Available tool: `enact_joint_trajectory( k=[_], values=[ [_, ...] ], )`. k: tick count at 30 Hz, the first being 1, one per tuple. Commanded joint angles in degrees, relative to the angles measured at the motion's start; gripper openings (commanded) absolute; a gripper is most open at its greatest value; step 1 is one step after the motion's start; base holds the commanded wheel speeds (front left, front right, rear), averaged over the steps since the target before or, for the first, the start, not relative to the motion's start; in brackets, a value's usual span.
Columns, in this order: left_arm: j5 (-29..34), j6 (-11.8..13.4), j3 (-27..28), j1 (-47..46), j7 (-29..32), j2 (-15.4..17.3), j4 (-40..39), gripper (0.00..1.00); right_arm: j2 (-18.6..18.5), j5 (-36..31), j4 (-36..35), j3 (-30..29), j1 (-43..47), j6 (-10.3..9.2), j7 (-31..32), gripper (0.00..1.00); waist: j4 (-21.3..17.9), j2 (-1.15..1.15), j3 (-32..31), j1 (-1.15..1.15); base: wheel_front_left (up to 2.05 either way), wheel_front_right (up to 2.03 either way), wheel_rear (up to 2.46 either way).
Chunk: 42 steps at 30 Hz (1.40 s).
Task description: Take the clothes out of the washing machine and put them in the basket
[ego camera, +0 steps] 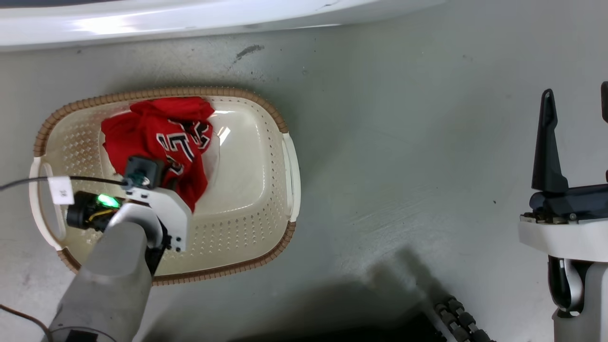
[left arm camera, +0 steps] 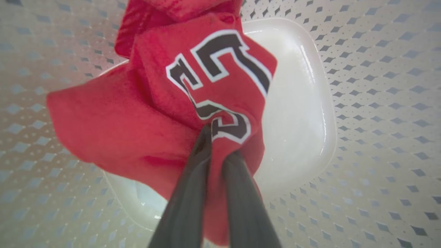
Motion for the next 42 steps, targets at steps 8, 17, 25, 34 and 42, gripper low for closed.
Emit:
enact_joint_trajectory(
  k=[8,17,25,34,42],
  values=[
    [-2.87,-0.03,-1.63,3.91,-0.15,0.54,-3.46,1.0,0.02,-0.32,2.67,0.36,0.41,-0.06,-0.12,1.0,1.52,0.0,-6.61,-0.01,0.0,0.0,0.0],
    [-4.74,-0.04,1.33,13.55,-0.15,0.18,-11.69,1.0,0.02,-1.28,6.76,-0.22,2.73,-0.06,-0.12,1.0,3.5,0.0,-16.78,-0.01,0.0,0.0,0.0],
    [-3.21,1.17,6.16,21.54,-0.15,-1.49,-22.81,1.0,0.02,-1.22,8.9,-0.28,5.14,-0.06,-0.12,1.0,4.46,0.0,-23.47,-0.01,0.0,0.0,0.0],
    [2.84,1.32,12.62,25.85,-0.15,0.17,-42.61,1.0,0.03,0.63,10.54,0.61,7.24,-0.06,-0.12,1.0,2.0,0.0,-28.1,-0.01,0.0,0.0,0.0],
    [2.92,0.32,12.77,17.68,1.22,6.28,-44.98,1.0,0.05,2.66,10.14,1.93,7.52,-0.06,-0.12,1.0,-2.58,0.0,-25.66,-0.01,0.0,0.0,0.0]
  ],
)
